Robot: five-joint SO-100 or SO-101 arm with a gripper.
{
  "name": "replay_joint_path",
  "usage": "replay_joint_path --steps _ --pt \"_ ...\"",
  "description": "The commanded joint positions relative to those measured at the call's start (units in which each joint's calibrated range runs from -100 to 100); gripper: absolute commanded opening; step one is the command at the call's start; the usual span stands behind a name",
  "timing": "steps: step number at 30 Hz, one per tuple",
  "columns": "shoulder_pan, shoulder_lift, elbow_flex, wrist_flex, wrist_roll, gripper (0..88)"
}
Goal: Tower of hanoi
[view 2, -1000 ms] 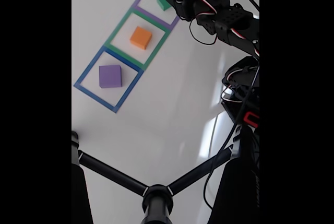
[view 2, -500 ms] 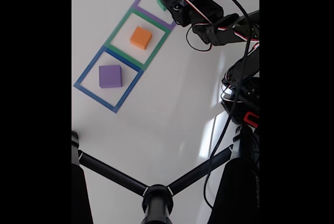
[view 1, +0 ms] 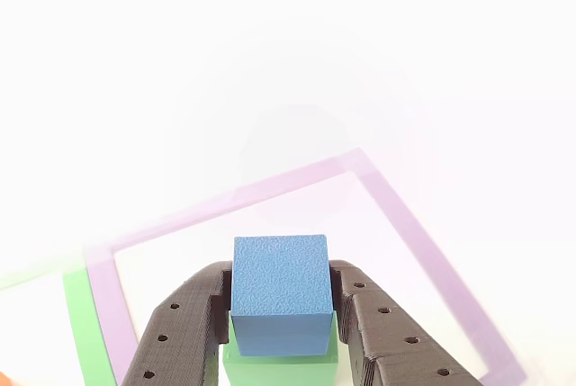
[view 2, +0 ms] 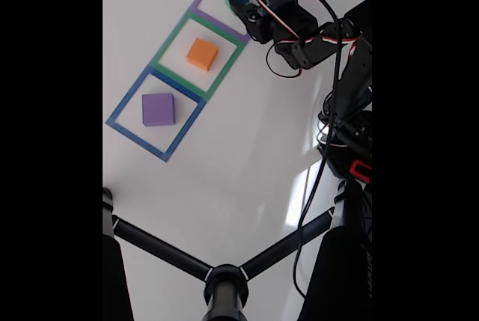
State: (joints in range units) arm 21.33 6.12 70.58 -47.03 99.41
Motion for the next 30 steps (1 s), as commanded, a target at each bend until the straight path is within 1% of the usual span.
replay_joint_path --steps 1,17,28,30 --pt "-0.6 0.5 -3.1 -1.7 0.6 2.7" --pt "-1.0 3.4 -4.1 -3.1 0.6 3.1" --pt "-1.2 5.1 -4.0 -4.4 0.6 5.5" --pt "-0.8 5.6 -4.1 -4.4 0.6 7.7"
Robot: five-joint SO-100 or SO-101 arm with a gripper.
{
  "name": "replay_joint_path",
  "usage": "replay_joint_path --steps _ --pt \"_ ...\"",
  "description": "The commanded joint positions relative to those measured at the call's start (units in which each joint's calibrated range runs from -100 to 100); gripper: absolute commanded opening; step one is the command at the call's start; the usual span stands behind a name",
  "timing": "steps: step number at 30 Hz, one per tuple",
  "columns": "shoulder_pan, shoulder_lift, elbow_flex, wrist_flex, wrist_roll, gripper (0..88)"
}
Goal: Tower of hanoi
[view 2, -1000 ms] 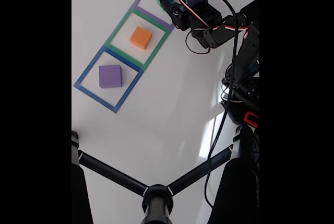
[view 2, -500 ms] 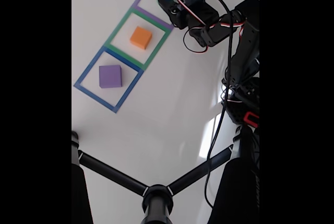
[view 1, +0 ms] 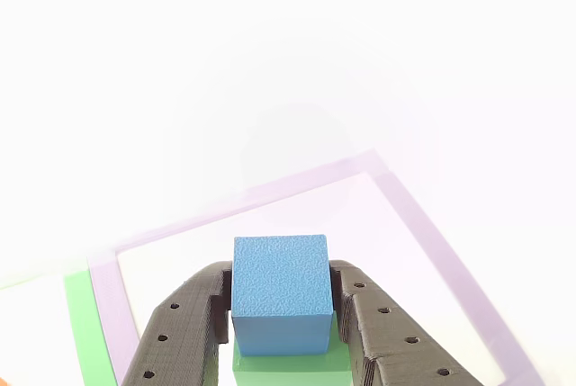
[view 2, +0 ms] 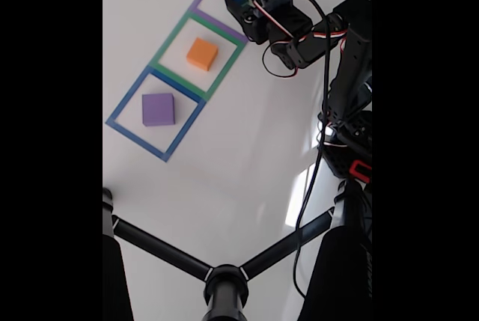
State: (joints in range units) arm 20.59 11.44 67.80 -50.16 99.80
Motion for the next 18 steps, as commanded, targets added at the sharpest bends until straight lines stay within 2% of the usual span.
replay_joint_path --steps 1,4,7,18 --pt "0.3 0.6 -1.3 -1.3 0.2 10.0" --pt "0.9 1.0 -1.8 -1.3 0.2 17.4" --pt "1.0 1.1 -2.0 -1.3 0.2 20.9" --pt "0.1 -2.7 -2.3 0.9 0.2 23.9"
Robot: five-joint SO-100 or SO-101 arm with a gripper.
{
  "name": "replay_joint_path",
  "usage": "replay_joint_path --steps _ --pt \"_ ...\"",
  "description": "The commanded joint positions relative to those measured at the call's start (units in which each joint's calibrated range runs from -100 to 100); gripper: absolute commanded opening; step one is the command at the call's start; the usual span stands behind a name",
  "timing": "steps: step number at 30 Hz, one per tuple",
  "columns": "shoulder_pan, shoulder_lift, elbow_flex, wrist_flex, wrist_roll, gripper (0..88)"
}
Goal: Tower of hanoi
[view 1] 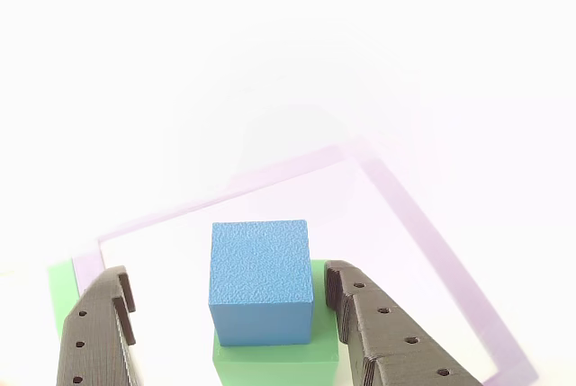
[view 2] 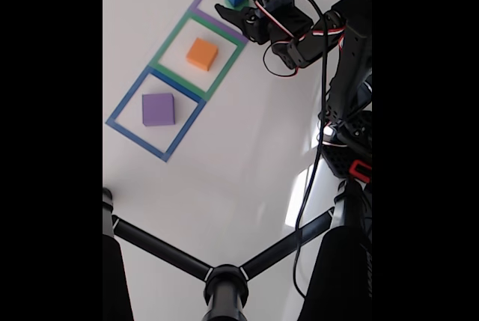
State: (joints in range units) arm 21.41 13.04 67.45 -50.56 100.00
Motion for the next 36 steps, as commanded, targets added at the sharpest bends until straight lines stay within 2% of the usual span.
replay_joint_path --steps 1,5,10,15,21,25,27,36 --pt "-0.8 -5.2 -2.3 2.4 0.0 24.1" --pt "-1.1 -11.5 -3.4 10.0 0.0 24.2" --pt "-1.2 -24.5 -5.4 27.2 0.0 24.3" --pt "-1.8 -39.6 -8.6 49.2 0.0 23.6" --pt "-5.5 -54.6 -18.0 79.8 0.0 15.8" --pt "-8.7 -58.6 -26.6 96.2 0.0 2.7" --pt "-9.9 -59.5 -30.3 102.2 0.0 0.2" --pt "-15.2 -58.9 -50.4 127.2 0.0 0.1"
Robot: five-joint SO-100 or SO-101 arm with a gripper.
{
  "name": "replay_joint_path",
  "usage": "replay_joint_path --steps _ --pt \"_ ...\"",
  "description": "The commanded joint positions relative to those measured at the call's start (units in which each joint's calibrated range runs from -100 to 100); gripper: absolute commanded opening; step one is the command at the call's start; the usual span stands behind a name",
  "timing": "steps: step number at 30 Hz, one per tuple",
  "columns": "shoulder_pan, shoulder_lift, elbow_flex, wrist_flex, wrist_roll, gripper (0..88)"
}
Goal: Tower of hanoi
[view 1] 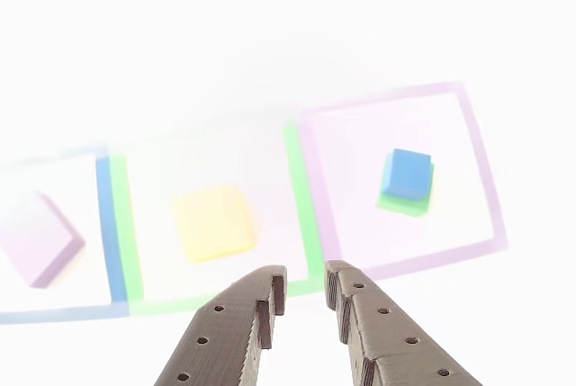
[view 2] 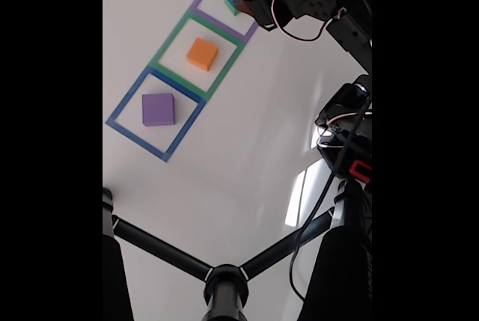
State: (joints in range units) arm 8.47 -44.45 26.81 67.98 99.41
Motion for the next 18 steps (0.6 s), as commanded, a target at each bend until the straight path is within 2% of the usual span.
replay_joint_path --steps 1,6,14,18 --pt "-2.8 -1.2 -12.1 11.1 0.6 0.1" --pt "-5.6 -0.8 -20.9 20.8 0.6 0.1" --pt "-7.1 -0.5 -23.6 23.9 0.6 0.3" --pt "-7.4 -1.0 -18.8 20.8 0.6 9.3"
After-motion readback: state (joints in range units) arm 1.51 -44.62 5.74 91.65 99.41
